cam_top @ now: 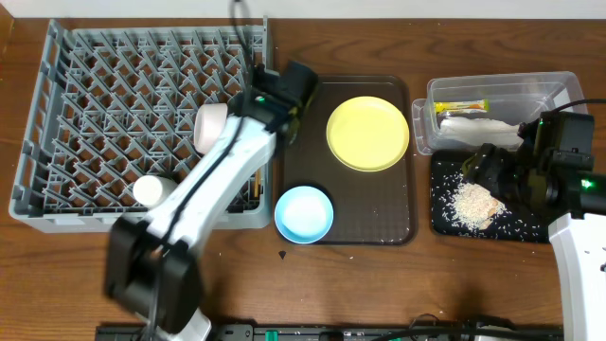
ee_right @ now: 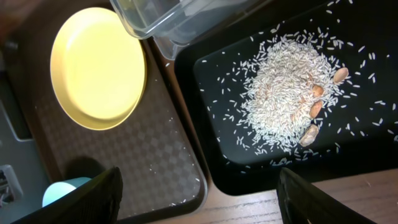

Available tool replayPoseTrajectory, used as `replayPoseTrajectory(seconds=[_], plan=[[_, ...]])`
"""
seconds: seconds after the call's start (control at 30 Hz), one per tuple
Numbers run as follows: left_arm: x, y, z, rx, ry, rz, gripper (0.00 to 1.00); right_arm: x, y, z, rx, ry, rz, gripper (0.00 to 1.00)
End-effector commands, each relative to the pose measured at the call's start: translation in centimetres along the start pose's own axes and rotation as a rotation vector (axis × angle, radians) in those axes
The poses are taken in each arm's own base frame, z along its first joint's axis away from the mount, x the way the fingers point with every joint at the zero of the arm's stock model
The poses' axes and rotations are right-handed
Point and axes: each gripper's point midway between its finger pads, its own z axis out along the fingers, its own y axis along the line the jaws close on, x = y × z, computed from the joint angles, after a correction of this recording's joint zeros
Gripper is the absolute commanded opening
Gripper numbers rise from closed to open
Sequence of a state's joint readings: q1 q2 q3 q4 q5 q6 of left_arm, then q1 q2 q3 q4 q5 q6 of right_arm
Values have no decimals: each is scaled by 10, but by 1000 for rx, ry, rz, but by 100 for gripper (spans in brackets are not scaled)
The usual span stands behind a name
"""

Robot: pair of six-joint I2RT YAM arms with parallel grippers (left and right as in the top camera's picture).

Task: Sort waste into correct bins and load items into the dishwasher
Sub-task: 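Lift the pink bowl into the dish rack and release it, then grasp the rim of the light-blue bowl with the left gripper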

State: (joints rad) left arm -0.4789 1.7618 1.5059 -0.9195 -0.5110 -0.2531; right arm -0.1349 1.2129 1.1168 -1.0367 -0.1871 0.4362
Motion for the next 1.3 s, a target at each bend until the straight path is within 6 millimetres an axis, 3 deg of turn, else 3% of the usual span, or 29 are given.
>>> replayPoseTrajectory(seconds=[0.0, 0.07, 0.17, 0.33, 0.4, 0.5, 0.63, 0.77, 0.9, 1.0, 1.1, 1.17, 1.27], plan=[[4, -43, -47, 398, 40, -47, 55, 2, -3, 2, 3, 12, -7, 77], [16, -57, -63, 513, 92, -33, 47, 3, -3, 2, 4, 14, -6, 77], [43, -74, -68, 567, 185, 19, 9, 3, -3, 2, 4, 15, -6, 77], [96, -104, -54, 538, 288, 122, 8, 3, -3, 2, 4, 14, -6, 77], [125, -117, -36, 492, 330, 129, 8, 3, -3, 2, 4, 15, -6, 77], [145, -137, -16, 494, 336, 130, 8, 3, -3, 2, 4, 14, -5, 77], [153, -165, -2, 551, 321, 144, 8, 3, -3, 2, 4, 14, -6, 77], [160, -215, -15, 734, 322, 175, 8, 3, -3, 2, 4, 14, -6, 77], [161, -252, -51, 917, 302, 237, 8, 3, -3, 2, 4, 15, -6, 77], [146, -251, -75, 945, 256, 263, 11, 3, -3, 2, 4, 14, -6, 77], [130, -233, -92, 917, 199, 303, 29, 3, -3, 2, 4, 14, -6, 77], [120, -214, -90, 835, 160, 289, 45, 3, -3, 2, 4, 14, -6, 77], [108, -181, -80, 684, 105, 264, 56, 3, -3, 2, 4, 14, -6, 77]])
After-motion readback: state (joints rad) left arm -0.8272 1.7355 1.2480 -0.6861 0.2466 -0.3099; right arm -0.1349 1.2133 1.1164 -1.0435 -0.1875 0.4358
